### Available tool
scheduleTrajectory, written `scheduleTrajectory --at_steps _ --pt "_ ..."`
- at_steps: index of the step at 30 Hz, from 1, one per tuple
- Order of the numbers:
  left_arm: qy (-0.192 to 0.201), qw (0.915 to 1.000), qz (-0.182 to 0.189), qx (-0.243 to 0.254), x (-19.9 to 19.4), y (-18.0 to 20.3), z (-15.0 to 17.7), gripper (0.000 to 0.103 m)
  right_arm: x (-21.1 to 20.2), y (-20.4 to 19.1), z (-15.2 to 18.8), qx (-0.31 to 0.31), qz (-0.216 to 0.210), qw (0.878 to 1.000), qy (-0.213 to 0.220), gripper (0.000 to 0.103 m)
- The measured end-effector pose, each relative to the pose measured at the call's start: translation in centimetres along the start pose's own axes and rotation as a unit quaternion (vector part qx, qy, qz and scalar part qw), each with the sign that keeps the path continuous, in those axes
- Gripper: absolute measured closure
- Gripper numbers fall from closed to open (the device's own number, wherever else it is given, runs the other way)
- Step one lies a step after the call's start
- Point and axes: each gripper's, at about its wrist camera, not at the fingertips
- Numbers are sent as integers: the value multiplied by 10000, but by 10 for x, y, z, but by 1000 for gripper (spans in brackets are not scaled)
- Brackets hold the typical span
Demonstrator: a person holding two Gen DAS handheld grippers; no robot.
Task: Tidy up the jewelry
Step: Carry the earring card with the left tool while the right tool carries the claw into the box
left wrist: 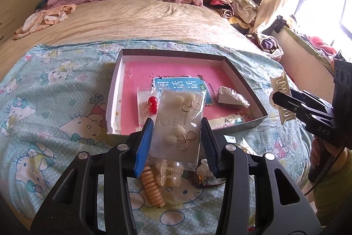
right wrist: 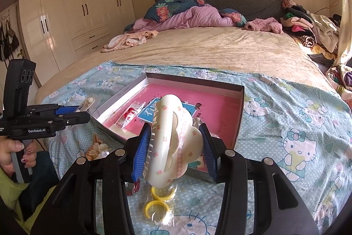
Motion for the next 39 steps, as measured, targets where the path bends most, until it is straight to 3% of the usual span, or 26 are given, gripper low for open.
scheduleTrajectory --at_steps 22,39 --pt "-257 9993 -34 263 60 14 -22 68 27 38 2 697 303 9970 -109 60" --pt "-486 9988 -71 75 96 0 -20 68 70 38 12 621 778 9945 -319 59"
Point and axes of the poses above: each gripper's, at about its wrist camera, not at the fingertips, and x roughly the way its jaws point, y to its right, z to its underside, and after that the axes turned 12 degrees about z, right-handed
